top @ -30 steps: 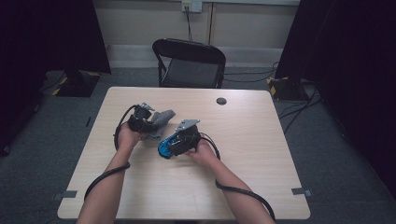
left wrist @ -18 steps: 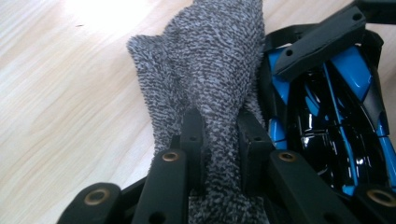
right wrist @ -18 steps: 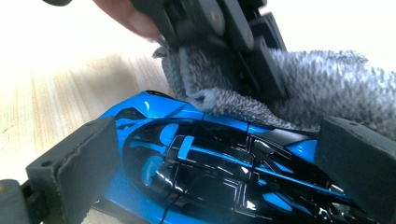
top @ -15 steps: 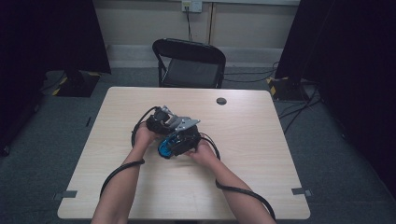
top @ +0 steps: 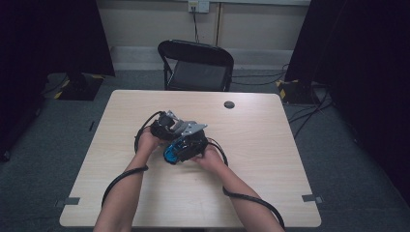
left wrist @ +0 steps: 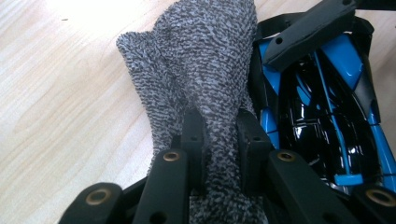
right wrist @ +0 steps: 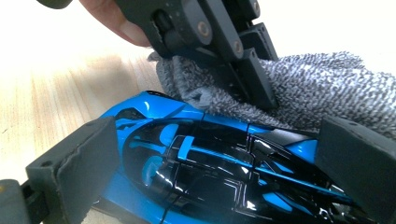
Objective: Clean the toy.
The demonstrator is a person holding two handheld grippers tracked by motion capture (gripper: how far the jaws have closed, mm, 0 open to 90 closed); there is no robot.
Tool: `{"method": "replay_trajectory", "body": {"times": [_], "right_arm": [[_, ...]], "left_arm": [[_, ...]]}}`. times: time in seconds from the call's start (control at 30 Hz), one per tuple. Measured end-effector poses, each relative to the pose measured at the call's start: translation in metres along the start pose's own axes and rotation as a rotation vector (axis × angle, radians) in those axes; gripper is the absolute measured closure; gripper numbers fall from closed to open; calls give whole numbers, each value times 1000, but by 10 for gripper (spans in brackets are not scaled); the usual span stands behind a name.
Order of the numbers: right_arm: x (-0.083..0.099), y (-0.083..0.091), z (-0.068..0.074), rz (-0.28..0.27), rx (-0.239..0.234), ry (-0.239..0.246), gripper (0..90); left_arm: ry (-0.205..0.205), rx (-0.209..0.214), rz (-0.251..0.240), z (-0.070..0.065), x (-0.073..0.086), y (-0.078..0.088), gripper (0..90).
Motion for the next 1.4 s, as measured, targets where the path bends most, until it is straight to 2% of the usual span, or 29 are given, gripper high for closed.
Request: {"method": "replay_trajectory", "body": {"times": [0.83, 1.07, 1.33, 1.4], "right_arm": [[0, 0, 1, -1, -2, -1, 0], [0, 0, 2, 3, -1, -4, 0], [0, 0, 2, 3, -1, -3, 0], [0, 0, 2, 2, -2, -2, 0]], "left_arm": [[0, -7, 27, -3, 9, 9, 761], [0, -5, 40, -3, 20, 18, 759], [12, -3, 30, -6, 34, 27, 759], [27, -7, 13, -7, 38, 30, 759]]}}
Point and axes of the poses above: each handheld gripper's, and its own axes: y roughly backward along the jaws, x roughly out of its underside, z roughly to its left, the point moved 6 cm from there along -y, roughly forward along the jaws, and after that the axes turned 10 degrees about x, right-handed, at the moved point
